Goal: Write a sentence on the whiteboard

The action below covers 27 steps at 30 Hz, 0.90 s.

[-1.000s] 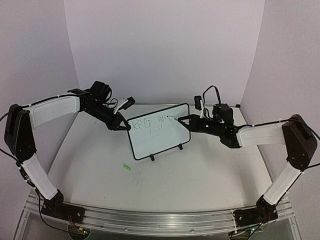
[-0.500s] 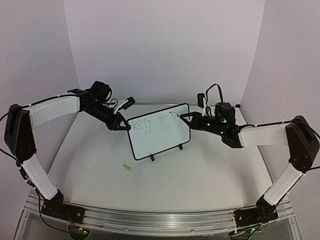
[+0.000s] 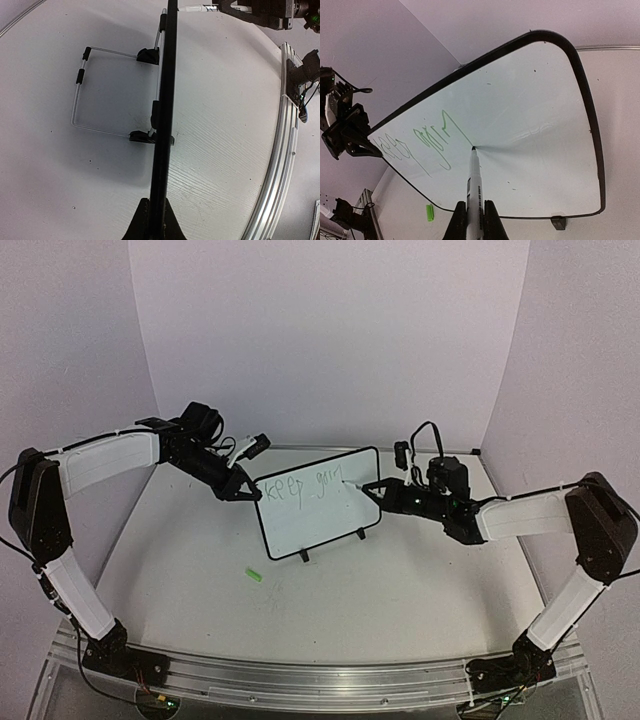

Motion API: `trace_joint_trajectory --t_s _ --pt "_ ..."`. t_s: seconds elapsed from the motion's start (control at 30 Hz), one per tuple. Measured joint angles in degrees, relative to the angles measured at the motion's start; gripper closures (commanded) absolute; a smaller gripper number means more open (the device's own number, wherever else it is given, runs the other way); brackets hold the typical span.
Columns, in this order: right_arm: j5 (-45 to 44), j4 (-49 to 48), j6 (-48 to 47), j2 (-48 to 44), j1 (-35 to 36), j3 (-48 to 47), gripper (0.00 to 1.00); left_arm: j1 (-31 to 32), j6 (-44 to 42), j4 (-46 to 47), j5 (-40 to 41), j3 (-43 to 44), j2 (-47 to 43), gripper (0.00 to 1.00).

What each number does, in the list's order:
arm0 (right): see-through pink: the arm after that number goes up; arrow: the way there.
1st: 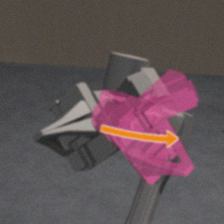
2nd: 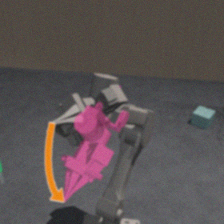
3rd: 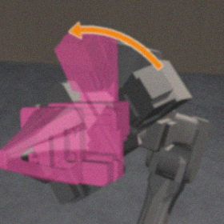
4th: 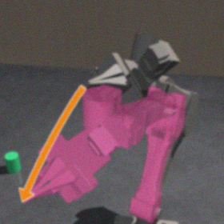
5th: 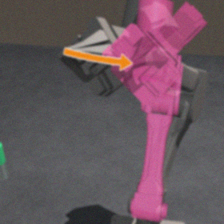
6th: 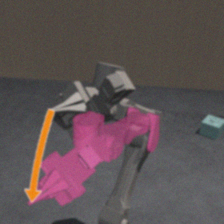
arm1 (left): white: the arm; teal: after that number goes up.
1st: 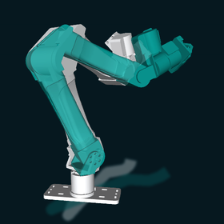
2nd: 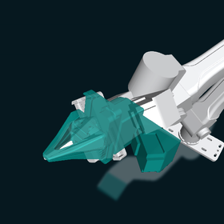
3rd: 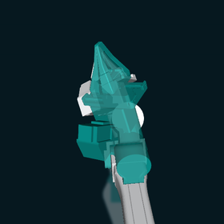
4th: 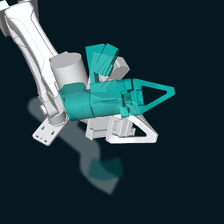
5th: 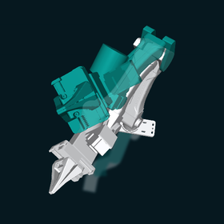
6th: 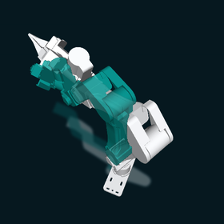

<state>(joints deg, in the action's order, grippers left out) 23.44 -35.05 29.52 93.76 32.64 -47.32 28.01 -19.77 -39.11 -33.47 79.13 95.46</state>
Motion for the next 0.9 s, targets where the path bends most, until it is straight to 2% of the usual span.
trace_joint_trajectory --t_s 0.9 --pt "2.12 -2.05 1.96 -1.93 -2.64 0.15 1.0 0.0 0.0 0.0 0.0 0.0 -0.01 1.0"
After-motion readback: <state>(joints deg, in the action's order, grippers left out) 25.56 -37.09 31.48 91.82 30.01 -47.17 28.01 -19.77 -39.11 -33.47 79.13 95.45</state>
